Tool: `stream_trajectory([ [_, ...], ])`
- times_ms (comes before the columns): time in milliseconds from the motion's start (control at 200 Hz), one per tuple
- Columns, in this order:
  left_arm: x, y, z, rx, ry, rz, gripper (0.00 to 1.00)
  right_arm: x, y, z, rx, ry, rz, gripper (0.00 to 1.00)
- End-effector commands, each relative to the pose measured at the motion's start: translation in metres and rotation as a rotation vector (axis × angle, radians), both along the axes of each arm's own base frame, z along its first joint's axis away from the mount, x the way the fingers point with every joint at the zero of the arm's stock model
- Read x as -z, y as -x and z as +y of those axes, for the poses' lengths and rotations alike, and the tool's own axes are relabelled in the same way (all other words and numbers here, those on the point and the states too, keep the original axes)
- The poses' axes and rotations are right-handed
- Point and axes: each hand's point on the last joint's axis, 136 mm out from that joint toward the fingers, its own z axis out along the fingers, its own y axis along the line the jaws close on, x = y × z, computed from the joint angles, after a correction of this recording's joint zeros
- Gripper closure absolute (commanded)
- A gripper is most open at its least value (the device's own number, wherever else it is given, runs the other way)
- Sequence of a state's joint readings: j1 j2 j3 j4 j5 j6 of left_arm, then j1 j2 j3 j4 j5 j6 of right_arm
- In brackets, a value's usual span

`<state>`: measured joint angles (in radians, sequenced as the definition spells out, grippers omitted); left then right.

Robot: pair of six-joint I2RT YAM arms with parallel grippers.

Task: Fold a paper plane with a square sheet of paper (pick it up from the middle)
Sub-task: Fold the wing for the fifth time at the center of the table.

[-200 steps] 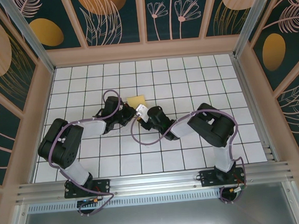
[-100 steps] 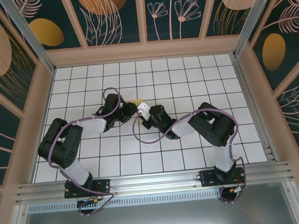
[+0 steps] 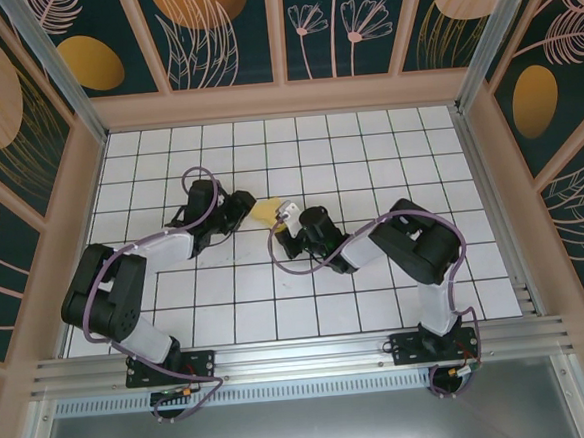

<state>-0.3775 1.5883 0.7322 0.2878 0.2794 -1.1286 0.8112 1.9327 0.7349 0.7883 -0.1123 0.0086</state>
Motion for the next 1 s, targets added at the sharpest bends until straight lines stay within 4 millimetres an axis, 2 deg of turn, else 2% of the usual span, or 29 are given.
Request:
stream_trajectory([
  [0, -0.001, 0.004, 0.001, 0.024, -0.01, -0.031, 0.54, -0.03, 0.001, 0.002, 0.008, -0.171, 0.076, 1.0],
  [410, -0.009, 0.006, -0.013, 0.117, -0.001, -0.105, 0.54, -0.051, -0.014, -0.023, 0.092, -0.419, 0.284, 1.0],
  [575, -0.012, 0.004, -0.032, 0.185, 0.025, -0.135, 0.54, -0.046, -0.019, -0.031, 0.132, -0.459, 0.353, 1.0],
  [746, -0.006, 0.002, -0.045, 0.226, 0.019, -0.131, 0.56, -0.043, -0.022, -0.039, 0.169, -0.508, 0.415, 1.0],
  [986, -0.008, 0.0, -0.059, 0.268, 0.03, -0.145, 0.61, -0.033, -0.022, -0.038, 0.188, -0.507, 0.49, 1.0],
  [991, -0.002, 0.001, -0.059, 0.268, 0.026, -0.132, 0.61, -0.033, -0.022, -0.038, 0.188, -0.507, 0.492, 1.0],
])
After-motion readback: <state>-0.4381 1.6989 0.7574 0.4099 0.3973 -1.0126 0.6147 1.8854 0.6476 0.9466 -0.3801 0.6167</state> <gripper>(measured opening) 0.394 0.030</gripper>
